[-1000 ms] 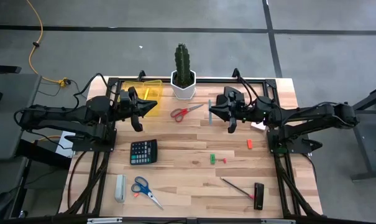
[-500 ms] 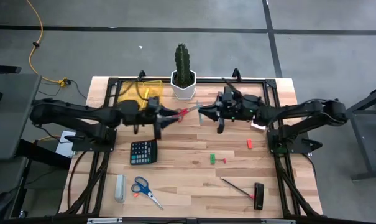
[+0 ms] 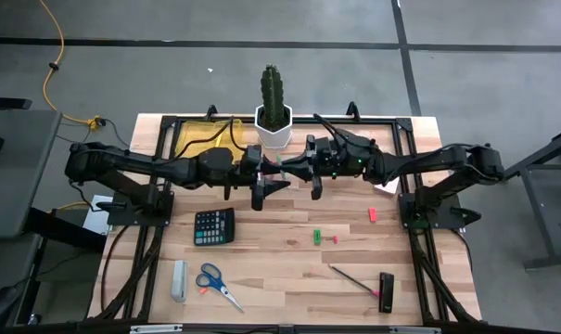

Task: Pack school essentials
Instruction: Put the blue pen into the transparent yellow supply box, then put the orange eraser into the transparent yellow supply box

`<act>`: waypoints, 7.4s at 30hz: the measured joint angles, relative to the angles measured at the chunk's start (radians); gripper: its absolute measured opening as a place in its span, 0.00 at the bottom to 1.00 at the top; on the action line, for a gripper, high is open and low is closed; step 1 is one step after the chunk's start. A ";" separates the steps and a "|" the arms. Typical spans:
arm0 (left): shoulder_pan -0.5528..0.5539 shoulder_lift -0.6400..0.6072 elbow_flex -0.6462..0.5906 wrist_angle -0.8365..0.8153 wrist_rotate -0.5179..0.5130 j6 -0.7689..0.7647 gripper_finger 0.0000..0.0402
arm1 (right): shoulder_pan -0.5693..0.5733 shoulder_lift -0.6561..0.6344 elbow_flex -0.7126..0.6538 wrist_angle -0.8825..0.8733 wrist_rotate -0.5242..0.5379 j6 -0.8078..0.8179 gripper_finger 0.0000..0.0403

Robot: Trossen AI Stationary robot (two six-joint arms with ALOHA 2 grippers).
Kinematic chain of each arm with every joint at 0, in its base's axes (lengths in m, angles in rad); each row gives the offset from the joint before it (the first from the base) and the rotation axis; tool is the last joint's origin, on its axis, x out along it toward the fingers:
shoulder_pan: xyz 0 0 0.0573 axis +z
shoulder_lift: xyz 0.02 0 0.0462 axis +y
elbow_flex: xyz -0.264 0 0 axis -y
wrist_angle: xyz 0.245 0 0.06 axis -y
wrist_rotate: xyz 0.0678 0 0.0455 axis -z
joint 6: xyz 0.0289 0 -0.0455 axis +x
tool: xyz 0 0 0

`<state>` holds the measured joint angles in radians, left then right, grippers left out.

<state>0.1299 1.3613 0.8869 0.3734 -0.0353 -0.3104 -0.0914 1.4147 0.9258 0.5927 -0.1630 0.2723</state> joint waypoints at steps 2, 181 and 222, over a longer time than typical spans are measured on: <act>0.000 0.000 0.001 0.002 -0.007 0.029 0.47 | 0.000 0.000 0.004 0.000 0.000 -0.009 0.00; 0.014 -0.473 -0.186 -0.144 -0.185 0.105 0.51 | 0.058 -0.288 -0.469 -1.391 0.128 1.181 0.63; 0.013 -0.475 -0.186 -0.145 -0.158 0.051 0.51 | 0.112 -0.371 -0.271 -0.679 0.319 0.572 0.09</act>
<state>0.1429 0.8860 0.7010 0.2287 -0.1932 -0.2594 0.0208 1.0439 0.6552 -0.0862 0.1557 0.8444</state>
